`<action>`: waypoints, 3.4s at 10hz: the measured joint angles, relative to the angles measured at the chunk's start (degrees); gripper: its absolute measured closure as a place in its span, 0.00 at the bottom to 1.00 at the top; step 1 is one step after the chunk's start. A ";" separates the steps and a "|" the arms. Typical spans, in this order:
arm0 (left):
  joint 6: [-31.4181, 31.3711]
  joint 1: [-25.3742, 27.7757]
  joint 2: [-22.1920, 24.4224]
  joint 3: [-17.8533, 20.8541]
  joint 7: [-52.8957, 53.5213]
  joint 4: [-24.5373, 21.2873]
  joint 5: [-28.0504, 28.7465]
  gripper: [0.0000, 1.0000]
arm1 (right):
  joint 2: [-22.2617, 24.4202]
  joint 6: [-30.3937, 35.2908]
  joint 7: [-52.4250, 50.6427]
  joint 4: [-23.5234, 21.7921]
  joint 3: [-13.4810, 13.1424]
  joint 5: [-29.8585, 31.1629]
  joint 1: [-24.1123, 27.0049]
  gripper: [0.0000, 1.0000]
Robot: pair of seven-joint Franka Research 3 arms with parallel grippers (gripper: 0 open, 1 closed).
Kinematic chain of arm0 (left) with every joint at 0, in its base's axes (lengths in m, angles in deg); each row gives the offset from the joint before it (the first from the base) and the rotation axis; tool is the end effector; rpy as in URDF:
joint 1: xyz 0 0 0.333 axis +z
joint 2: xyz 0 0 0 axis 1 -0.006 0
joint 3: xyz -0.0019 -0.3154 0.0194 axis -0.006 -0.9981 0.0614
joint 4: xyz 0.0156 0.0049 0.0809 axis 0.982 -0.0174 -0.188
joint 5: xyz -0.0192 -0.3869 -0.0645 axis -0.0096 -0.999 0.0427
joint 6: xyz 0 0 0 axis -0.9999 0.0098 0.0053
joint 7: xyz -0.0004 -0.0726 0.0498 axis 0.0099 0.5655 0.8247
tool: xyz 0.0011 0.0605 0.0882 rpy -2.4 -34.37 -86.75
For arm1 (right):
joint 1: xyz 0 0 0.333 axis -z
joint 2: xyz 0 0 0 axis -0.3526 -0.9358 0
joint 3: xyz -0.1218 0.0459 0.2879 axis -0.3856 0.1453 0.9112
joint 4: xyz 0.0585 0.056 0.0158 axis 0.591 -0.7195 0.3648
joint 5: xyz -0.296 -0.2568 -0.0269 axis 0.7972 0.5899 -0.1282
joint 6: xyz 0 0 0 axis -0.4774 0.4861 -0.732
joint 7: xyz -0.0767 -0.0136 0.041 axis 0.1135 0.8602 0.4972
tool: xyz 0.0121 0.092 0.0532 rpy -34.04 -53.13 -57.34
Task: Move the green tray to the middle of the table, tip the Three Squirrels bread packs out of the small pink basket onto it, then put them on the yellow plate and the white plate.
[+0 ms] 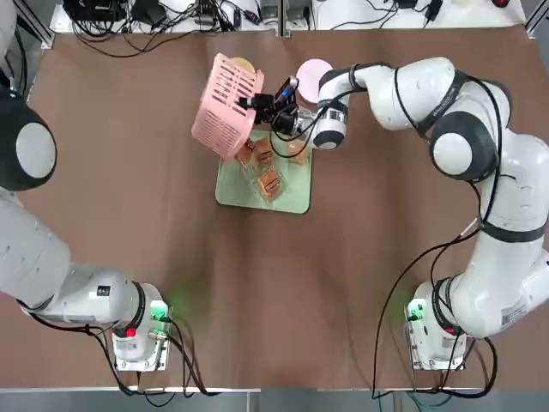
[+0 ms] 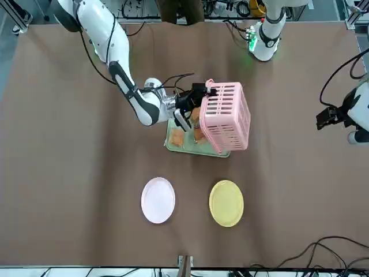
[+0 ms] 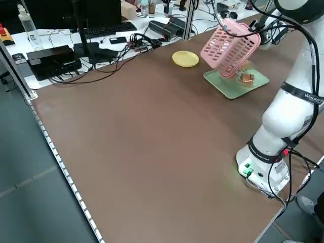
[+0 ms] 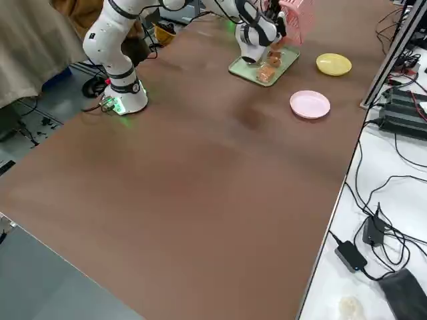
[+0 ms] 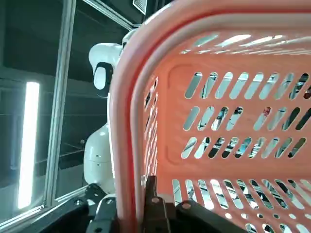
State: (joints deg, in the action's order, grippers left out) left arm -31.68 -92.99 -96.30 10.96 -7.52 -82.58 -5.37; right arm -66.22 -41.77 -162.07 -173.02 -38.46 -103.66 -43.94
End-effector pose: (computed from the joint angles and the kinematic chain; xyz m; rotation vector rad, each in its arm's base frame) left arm 0.6055 -0.0247 0.5949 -3.0488 -0.0338 0.0337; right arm 0.4415 0.5194 0.2483 -1.1002 -0.0928 -0.1693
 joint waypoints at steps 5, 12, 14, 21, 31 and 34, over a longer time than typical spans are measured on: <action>0.36 -1.16 -0.81 -2.16 0.76 -1.69 0.03 0.00 | -4.55 -5.21 0.27 5.86 0.02 -0.31 -2.76 0.93; 1.53 -3.44 -1.56 -4.53 0.78 -1.78 0.04 0.00 | -5.85 -7.85 0.33 8.99 0.03 -1.82 -5.36 0.93; 1.58 -3.44 -2.30 -4.58 0.78 -1.98 -0.19 0.00 | -6.68 -7.86 0.32 9.69 0.03 -2.04 -5.73 0.93; 1.58 -3.39 -3.79 -4.90 0.06 -2.19 -0.71 0.00 | -6.75 -12.02 0.49 12.51 0.39 -4.23 -7.43 0.93; 2.05 -4.60 -4.16 -5.09 0.05 -2.62 -0.75 0.00 | -6.75 -12.44 1.30 13.62 -0.06 -5.18 -7.45 0.93; -1.13 -4.53 -6.09 -5.09 0.02 -2.67 -0.76 0.00 | -5.81 -12.41 2.39 13.73 0.00 -5.21 -7.40 0.93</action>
State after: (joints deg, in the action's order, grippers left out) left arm -32.81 -97.53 -102.39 5.87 -7.50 -85.24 -6.13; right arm -72.03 -54.17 -159.68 -159.29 -38.46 -108.87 -51.34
